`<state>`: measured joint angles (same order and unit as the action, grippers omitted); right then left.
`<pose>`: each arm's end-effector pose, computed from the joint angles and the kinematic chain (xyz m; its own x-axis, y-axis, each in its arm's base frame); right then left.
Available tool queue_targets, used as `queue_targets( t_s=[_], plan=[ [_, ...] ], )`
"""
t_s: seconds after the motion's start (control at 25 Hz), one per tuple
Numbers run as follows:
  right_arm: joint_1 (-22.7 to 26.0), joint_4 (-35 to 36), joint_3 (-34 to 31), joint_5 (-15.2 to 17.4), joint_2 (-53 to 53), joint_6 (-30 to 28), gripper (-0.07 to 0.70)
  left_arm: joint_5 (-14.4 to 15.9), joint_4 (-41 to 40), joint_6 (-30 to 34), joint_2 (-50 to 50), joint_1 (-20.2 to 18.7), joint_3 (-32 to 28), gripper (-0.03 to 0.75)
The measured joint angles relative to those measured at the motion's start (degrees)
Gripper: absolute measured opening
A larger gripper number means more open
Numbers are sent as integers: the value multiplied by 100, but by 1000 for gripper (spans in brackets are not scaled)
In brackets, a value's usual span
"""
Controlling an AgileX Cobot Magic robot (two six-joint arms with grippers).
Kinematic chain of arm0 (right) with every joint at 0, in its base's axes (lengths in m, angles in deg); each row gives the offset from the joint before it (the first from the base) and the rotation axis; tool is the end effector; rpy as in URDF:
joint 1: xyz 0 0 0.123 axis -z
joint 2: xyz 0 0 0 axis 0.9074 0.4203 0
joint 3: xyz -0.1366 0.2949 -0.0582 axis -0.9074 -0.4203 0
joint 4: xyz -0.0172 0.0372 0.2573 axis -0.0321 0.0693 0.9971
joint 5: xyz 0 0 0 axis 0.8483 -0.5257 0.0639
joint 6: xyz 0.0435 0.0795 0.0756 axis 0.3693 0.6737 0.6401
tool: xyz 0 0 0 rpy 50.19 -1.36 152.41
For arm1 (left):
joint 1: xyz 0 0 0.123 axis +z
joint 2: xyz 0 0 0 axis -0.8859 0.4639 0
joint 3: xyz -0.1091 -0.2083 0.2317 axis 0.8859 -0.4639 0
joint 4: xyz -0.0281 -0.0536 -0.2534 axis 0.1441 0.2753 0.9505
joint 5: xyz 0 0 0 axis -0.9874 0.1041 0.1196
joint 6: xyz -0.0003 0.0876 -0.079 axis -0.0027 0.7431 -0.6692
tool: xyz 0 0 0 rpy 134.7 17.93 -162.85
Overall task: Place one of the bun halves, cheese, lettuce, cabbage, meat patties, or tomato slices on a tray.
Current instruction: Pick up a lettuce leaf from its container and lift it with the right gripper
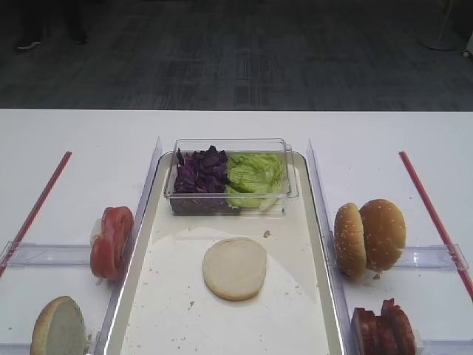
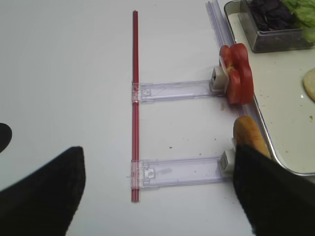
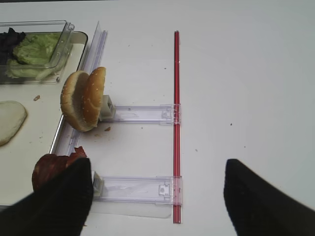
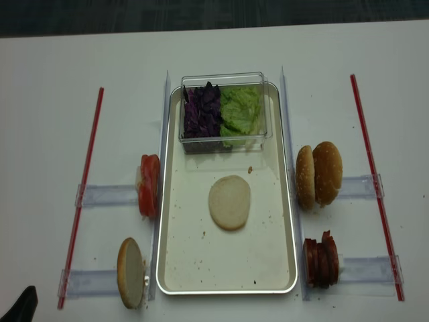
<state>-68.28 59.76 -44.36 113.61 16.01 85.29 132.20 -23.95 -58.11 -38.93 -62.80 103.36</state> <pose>-0.0253 0.0043 0.2572 -0.5317 0.0246 -0.8466 -0.0672 0.9952 0.0712 -0.0274 0.0027 0.2536 -0.5529 -0.0193 -0.8330 -0.0230 0.9997 -0.0079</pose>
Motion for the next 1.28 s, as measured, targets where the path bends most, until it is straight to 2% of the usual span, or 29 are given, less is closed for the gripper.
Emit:
queue_targets(
  t_s=[1.28],
  plan=[
    [0,0,0,0,213,139,572,0,0,0,0,0,0,565]
  ],
)
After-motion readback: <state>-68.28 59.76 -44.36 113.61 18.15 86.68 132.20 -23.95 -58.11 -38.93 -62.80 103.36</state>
